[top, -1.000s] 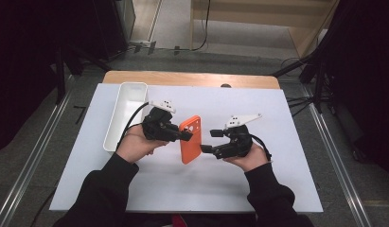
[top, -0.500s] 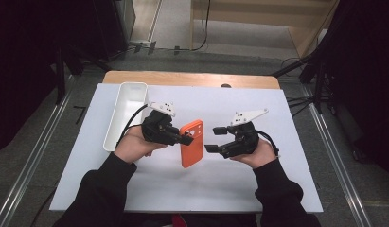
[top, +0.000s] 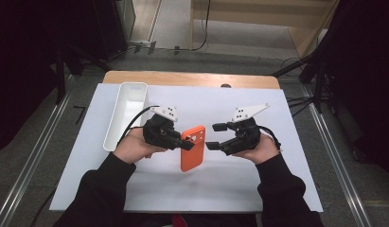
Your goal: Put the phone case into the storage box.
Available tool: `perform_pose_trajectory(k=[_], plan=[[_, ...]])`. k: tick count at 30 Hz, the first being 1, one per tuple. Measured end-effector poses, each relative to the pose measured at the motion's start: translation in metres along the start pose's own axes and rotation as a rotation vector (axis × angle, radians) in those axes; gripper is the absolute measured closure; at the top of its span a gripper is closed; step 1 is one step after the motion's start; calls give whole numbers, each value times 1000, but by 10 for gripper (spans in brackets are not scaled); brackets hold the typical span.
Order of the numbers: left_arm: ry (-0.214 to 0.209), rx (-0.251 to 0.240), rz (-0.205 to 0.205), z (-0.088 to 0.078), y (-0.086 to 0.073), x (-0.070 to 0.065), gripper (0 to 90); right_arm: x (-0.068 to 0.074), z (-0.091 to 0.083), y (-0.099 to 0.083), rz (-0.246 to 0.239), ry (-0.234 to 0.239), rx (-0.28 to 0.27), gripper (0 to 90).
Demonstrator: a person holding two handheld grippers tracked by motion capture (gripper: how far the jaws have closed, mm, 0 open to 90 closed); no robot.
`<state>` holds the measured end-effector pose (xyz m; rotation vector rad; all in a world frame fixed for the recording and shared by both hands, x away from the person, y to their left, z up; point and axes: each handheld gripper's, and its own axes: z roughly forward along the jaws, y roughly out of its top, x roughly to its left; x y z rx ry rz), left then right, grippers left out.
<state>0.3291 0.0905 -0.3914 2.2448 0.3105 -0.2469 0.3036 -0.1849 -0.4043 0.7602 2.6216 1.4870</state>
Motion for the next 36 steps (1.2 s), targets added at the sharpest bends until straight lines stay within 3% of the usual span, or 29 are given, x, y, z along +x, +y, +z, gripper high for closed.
perform_pose_trajectory(k=[21, 36], plan=[[-52, 16, 0, 9, -3, 3, 786, -12, 5, 13, -61, 76, 24, 247], [-84, 29, 34, 14, -4, 1, 786, -10, 15, 17, -93, 129, 52, 281]])
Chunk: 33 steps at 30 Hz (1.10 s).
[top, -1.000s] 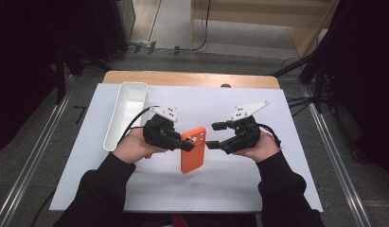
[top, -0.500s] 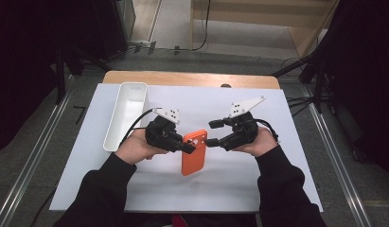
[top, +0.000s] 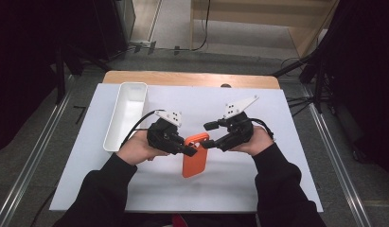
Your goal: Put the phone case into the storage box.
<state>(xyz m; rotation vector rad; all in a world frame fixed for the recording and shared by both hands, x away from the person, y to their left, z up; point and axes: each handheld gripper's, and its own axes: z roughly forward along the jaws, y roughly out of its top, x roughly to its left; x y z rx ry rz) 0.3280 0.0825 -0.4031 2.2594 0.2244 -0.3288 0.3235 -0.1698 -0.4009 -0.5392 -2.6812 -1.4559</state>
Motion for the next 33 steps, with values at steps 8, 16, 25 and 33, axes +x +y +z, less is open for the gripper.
perform_pose_trajectory(k=[8, 16, 25, 33], plan=[[-16, 5, -7, 0, -1, 2, 786, -1, 4, -1, 0, 38, 15, 354], [-30, 14, 14, 1, -1, 0, 783, -4, 6, -3, 1, 72, 12, 434], [-36, 13, 18, 1, -1, 1, 783, -5, 8, -4, -12, 125, 15, 572], [-31, -6, -16, -2, -3, 5, 767, -7, 4, -7, -19, 164, -7, 703]])
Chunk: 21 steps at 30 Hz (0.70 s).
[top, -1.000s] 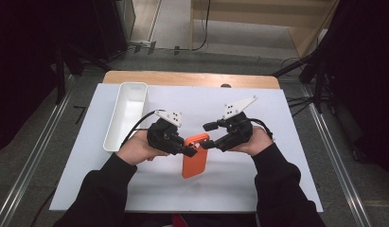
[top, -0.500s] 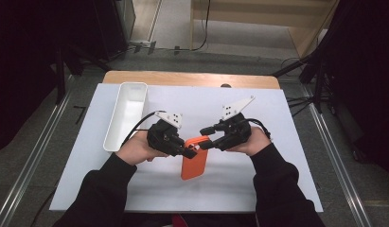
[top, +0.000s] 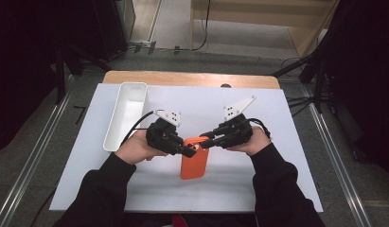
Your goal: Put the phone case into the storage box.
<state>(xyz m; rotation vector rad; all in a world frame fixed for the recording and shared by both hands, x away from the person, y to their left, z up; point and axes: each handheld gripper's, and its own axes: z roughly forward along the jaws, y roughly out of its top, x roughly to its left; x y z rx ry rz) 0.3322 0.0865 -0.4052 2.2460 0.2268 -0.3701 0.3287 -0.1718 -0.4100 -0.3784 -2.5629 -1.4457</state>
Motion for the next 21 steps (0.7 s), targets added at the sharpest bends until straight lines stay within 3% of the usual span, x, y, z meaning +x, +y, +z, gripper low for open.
perform_pose_trajectory(k=[9, 17, 20, 21], plan=[[13, 4, -14, 0, -1, 2, 750, 0, 2, -1, 18, 33, 14, 738], [11, 3, -1, 0, -1, 1, 736, 1, 2, 0, 40, 49, 31, 742], [9, -9, 9, 0, -1, 1, 675, 1, 2, 1, 46, 52, 42, 743], [19, -20, 26, 0, -2, 0, 601, 1, 2, 1, 46, 46, 51, 744]])
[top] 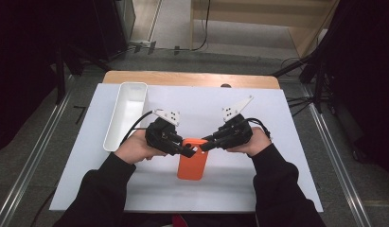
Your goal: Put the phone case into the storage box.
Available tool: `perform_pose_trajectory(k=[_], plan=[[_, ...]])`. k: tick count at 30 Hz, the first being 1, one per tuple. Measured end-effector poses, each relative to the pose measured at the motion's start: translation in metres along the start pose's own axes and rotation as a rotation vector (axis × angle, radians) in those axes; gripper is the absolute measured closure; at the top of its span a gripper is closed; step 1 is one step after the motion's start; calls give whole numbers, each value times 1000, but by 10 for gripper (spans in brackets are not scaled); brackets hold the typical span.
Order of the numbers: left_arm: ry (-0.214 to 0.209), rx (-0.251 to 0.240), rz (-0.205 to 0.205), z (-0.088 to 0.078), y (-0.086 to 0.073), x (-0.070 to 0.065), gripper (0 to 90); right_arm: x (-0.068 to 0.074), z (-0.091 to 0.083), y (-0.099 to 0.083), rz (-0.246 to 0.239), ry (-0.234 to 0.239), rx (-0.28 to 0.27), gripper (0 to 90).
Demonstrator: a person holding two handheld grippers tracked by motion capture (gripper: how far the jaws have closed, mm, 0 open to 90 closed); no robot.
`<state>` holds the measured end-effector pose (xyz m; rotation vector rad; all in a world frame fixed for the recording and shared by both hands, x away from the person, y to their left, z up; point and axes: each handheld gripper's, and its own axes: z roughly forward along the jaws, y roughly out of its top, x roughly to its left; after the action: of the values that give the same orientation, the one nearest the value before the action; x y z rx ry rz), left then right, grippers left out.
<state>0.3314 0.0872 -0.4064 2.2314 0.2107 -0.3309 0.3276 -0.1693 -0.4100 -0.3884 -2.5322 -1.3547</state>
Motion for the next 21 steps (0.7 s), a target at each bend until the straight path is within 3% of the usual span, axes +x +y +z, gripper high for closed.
perform_pose_trajectory(k=[2, 5, 8, 13, 16, 18, 21], plan=[[14, -6, 21, 0, 0, -1, 490, 0, 1, 0, 12, -1, 16, 745], [22, -7, -8, 0, 1, 0, 367, -1, 0, 0, 39, -1, 21, 745], [32, -7, -43, 0, 2, 3, 302, 0, -2, 1, 62, -9, 19, 744], [75, -23, -64, -3, 2, 5, 294, 0, -6, 2, 122, -61, 5, 745], [105, -45, -82, -6, 2, 7, 293, -1, -8, 3, 165, -74, 0, 745], [138, -42, -92, -7, 2, 8, 229, 0, -9, 3, 184, -80, -1, 745], [149, -54, -118, -9, 0, 11, 227, 0, -10, 4, 217, -83, -1, 745]])
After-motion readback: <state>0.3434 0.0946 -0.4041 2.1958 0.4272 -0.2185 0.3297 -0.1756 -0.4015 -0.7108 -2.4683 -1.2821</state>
